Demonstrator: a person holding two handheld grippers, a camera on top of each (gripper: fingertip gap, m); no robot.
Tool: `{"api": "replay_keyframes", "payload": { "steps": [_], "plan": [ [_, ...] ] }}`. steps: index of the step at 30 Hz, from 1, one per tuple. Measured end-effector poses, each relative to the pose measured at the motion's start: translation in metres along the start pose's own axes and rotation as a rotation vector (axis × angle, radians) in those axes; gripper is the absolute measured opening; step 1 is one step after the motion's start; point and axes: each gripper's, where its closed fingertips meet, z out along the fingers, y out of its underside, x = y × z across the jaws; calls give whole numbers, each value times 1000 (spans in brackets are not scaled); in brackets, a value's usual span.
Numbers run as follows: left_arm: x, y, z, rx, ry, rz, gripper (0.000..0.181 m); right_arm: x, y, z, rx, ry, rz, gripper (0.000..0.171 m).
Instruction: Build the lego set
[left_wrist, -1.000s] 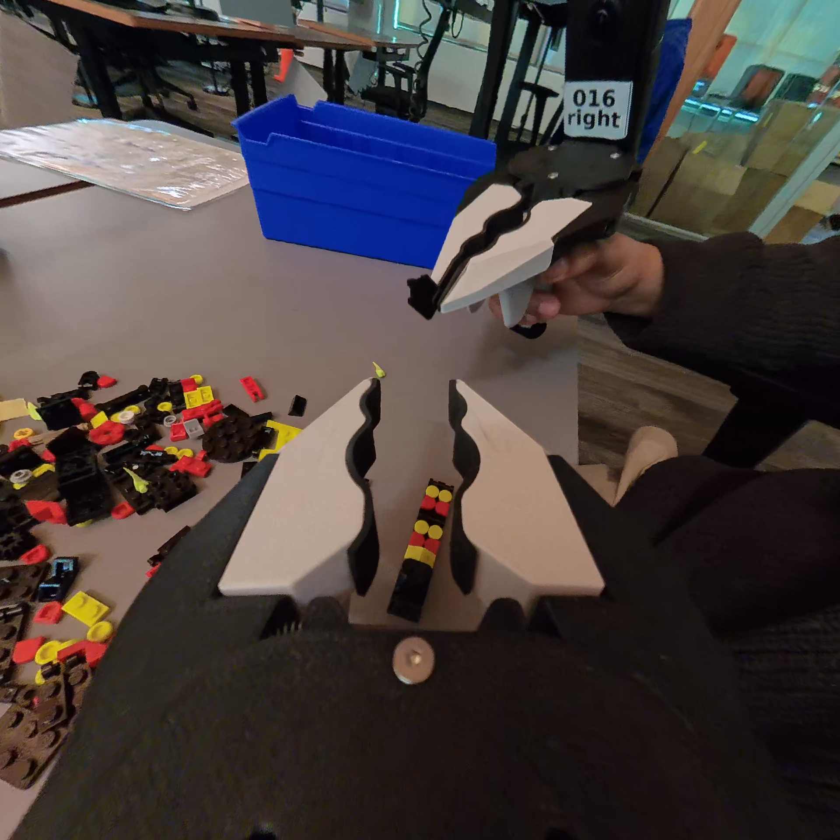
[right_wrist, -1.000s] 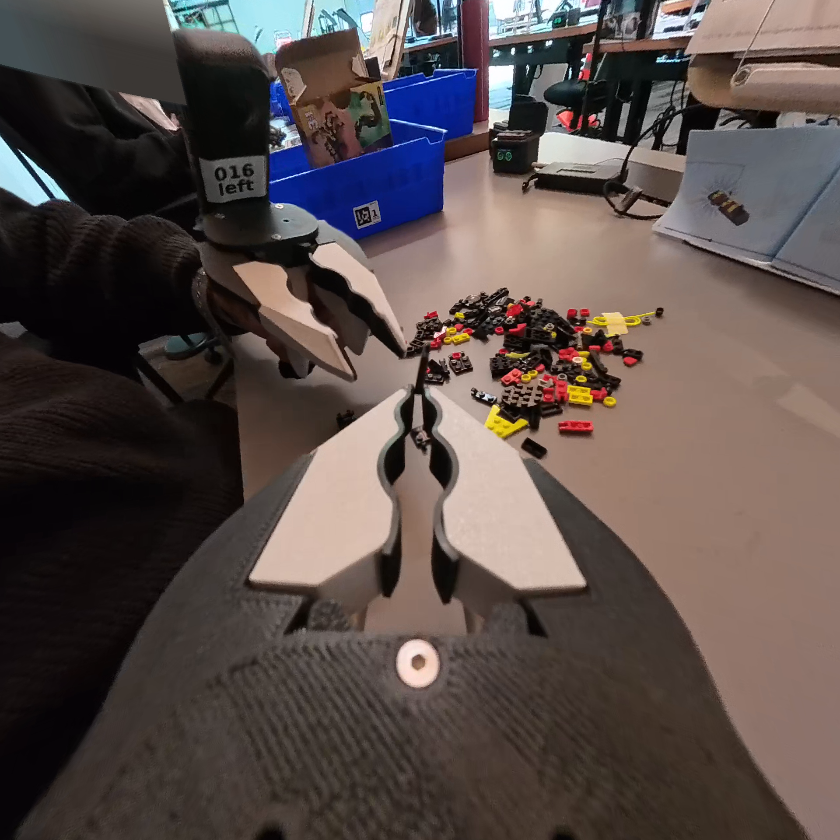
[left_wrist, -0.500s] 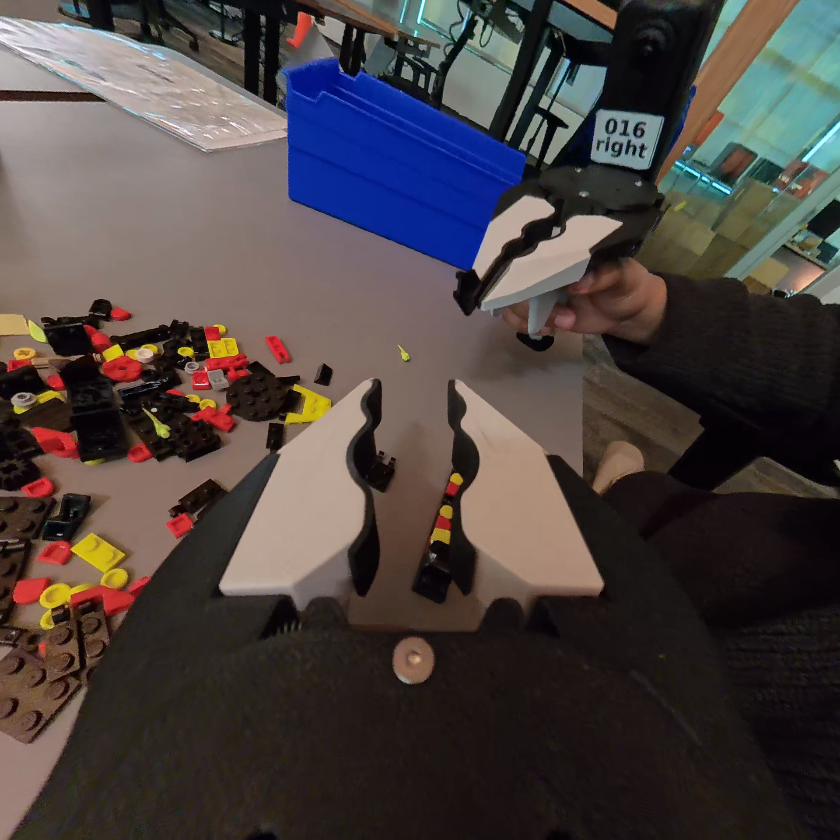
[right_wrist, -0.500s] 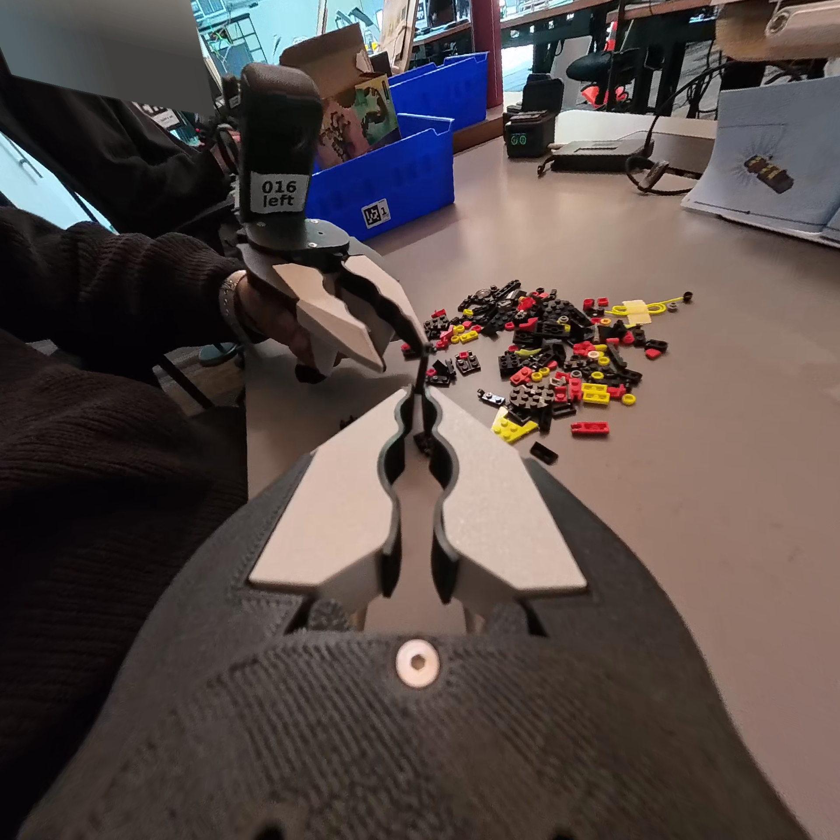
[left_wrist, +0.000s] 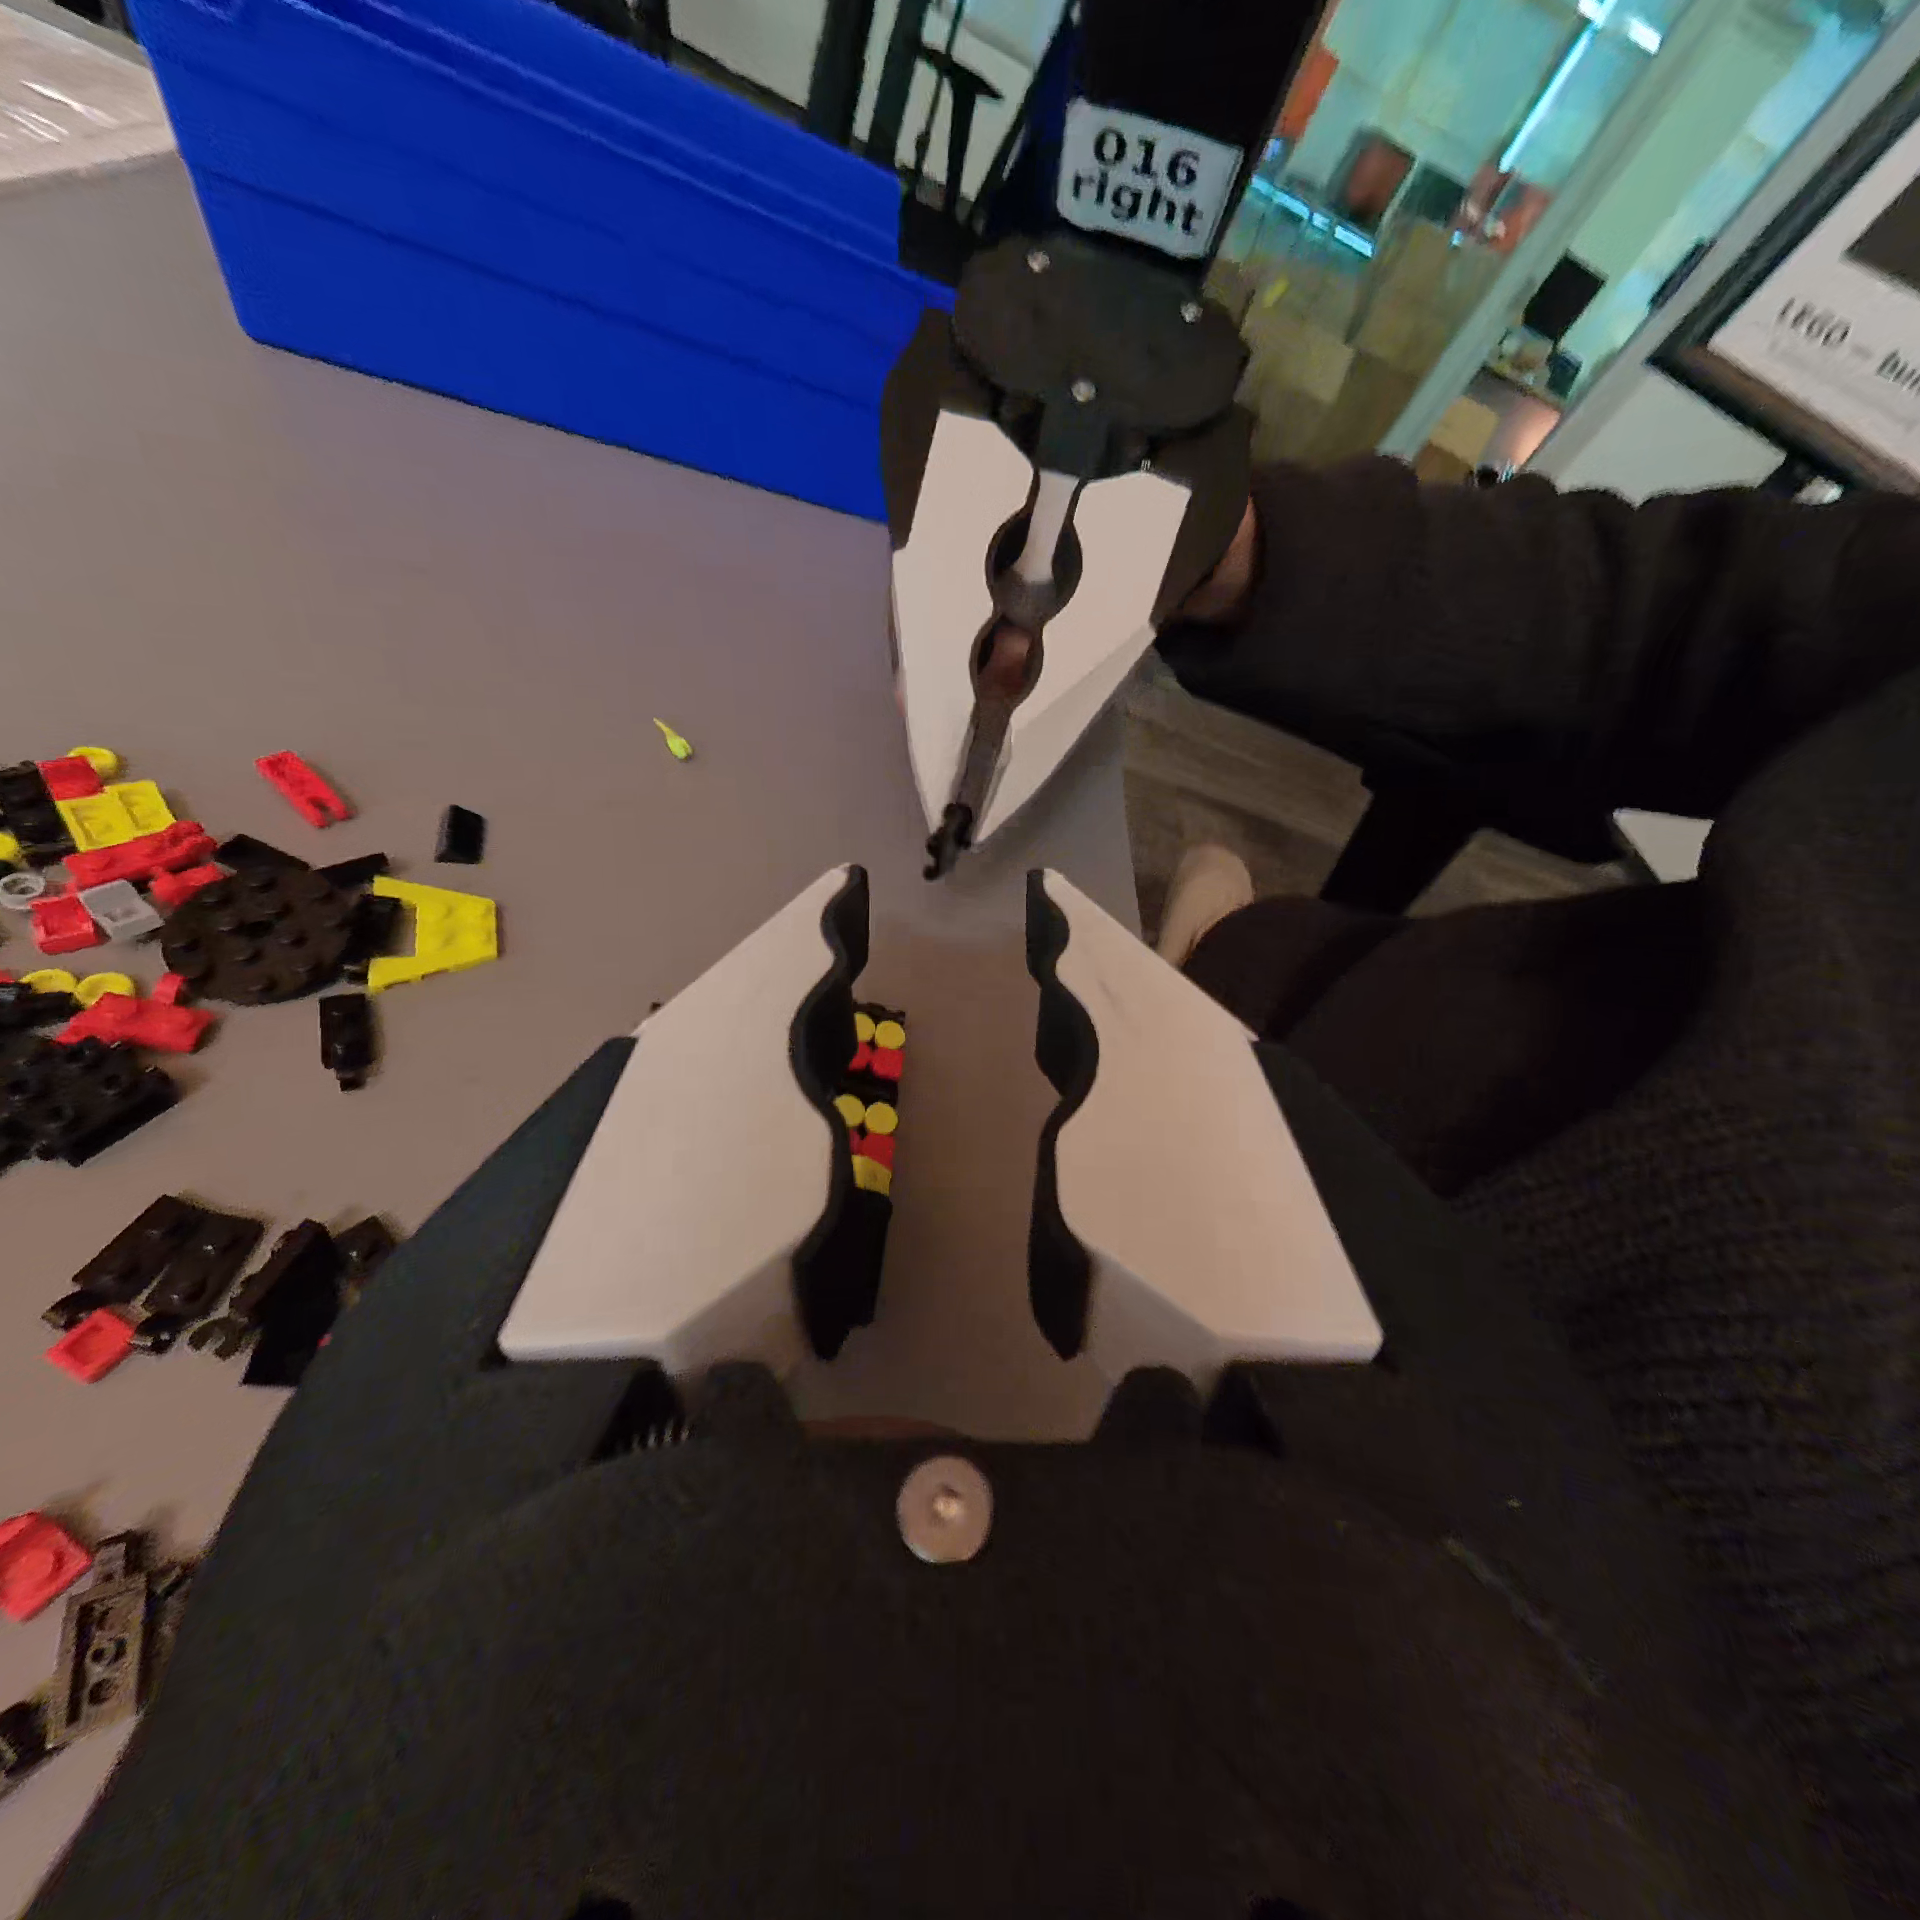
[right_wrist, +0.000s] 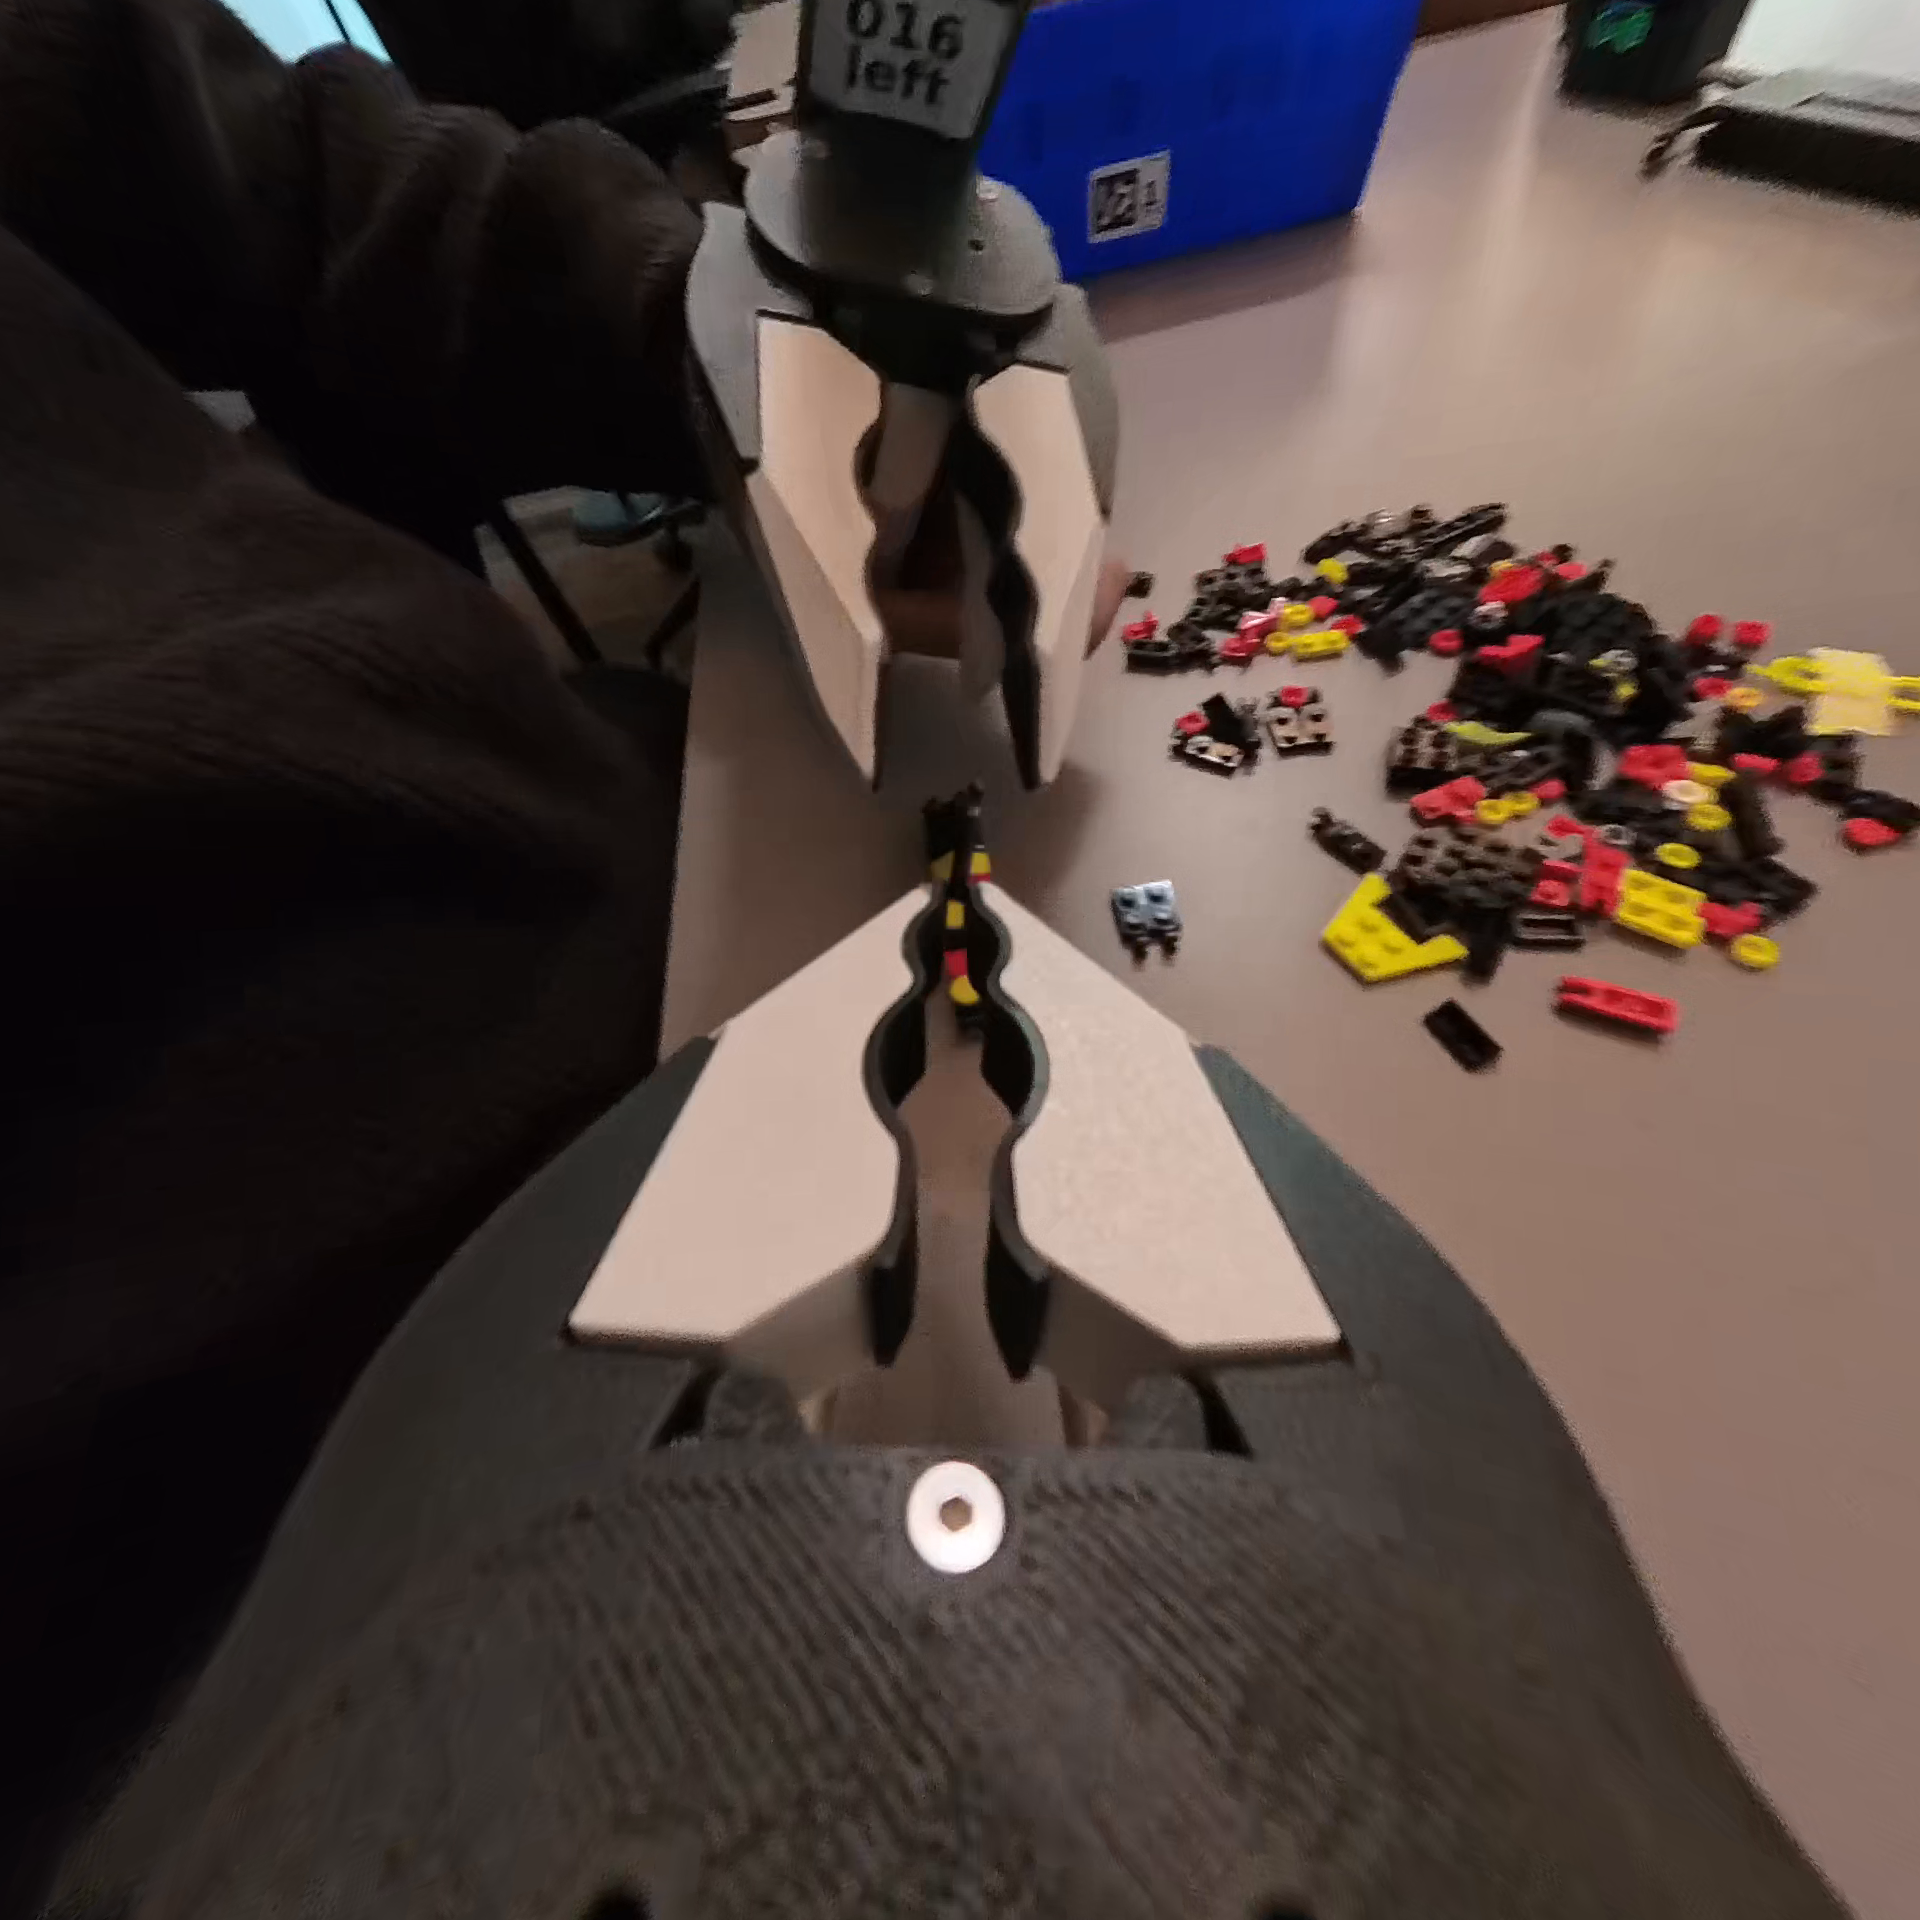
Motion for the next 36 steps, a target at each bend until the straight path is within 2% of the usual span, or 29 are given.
{"api": "replay_keyframes", "payload": {
  "steps": [3, 10, 16, 18, 21, 24, 27, 32, 36],
  "plan": [
    [9, 6, 2, -35, 48, 4, 27, -12, 1, 5, -11, -61, -7, 2],
    [19, 14, 6, -83, 82, 36, 7, -24, 4, 9, -35, -106, -31, 2],
    [10, 11, 7, -75, 39, 17, 2, -11, 2, 8, -28, -20, -36, 4],
    [-2, 5, 4, -39, -5, -42, 2, 2, -1, 4, -13, 69, -50, 15],
    [-29, -12, -9, 74, -91, -217, 1, 20, -1, -2, -19, 193, -49, 20],
    [-48, -26, -25, 200, -72, -448, 1, 32, 3, -6, -42, 276, -43, 20],
    [-60, -27, -33, 255, -34, -587, 1, 38, 2, -7, -22, 302, -5, 20],
    [-70, -29, -33, 283, -7, -673, 1, 49, -5, -9, 38, 316, 46, 20],
    [-72, -31, -27, 251, -54, -583, 1, 53, -12, -10, 52, 320, 36, 17]
  ]
}}
